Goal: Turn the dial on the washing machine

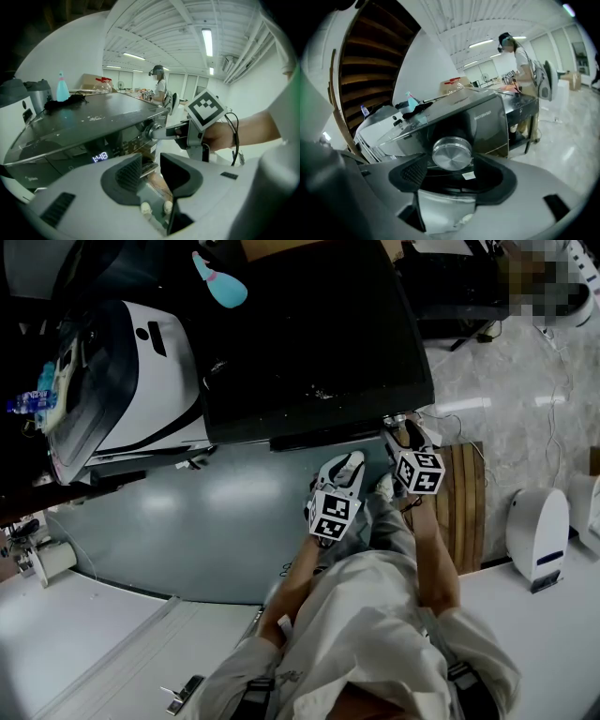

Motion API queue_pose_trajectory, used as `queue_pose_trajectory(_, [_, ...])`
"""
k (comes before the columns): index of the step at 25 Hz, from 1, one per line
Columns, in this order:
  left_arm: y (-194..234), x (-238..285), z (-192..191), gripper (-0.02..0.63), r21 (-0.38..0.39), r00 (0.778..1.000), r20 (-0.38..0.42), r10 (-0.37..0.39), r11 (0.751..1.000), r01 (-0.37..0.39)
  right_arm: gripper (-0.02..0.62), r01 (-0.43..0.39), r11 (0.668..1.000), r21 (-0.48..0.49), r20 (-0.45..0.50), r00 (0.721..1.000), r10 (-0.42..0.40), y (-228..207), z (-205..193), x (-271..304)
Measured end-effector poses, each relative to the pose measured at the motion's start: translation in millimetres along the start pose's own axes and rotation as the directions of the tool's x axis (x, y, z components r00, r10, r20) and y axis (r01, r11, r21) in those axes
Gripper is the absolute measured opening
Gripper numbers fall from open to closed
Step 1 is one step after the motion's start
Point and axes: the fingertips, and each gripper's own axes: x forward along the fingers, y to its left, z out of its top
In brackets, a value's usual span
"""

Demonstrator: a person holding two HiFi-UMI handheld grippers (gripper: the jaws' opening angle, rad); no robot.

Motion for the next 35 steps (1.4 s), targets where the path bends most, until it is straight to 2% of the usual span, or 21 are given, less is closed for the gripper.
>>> queue_pose_trajectory(3, [1, -1, -1, 0.129, -0.003, 1.000, -0.003, 0.003, 1.000, -0.003, 0.310, 0.047, 0.994, -0.094, -0.023, 0.999, -0.049, 1, -2, 2])
queue_pose_trajectory(9, [3, -3, -4, 0.129, -0.009, 1.000, -0.004, 0.007, 1.000, -0.007, 0.308, 0.105, 0.969, -0.222, -0.044, 0.992, -0.118, 4, -3, 4])
queue_pose_trajectory(14, [6, -4, -8, 0.129, -0.011, 1.000, -0.010, 0.010, 1.000, -0.010, 0.305, 0.168, 0.934, -0.314, -0.055, 0.979, -0.194, 3, -4, 8])
queue_pose_trajectory(16, [7, -4, -8, 0.129, -0.012, 1.000, -0.009, 0.012, 1.000, -0.012, 0.285, 0.190, 0.921, -0.341, -0.046, 0.975, -0.218, 1, -3, 9])
queue_pose_trajectory(23, [11, -6, -9, 0.129, -0.018, 1.000, -0.011, 0.022, 1.000, -0.022, 0.270, 0.200, 0.931, -0.305, -0.025, 0.976, -0.217, 1, -3, 9])
queue_pose_trajectory(35, [9, -6, -11, 0.129, -0.019, 1.000, -0.012, 0.020, 1.000, -0.020, 0.270, 0.140, 0.974, -0.176, -0.016, 0.989, -0.145, -1, -3, 9])
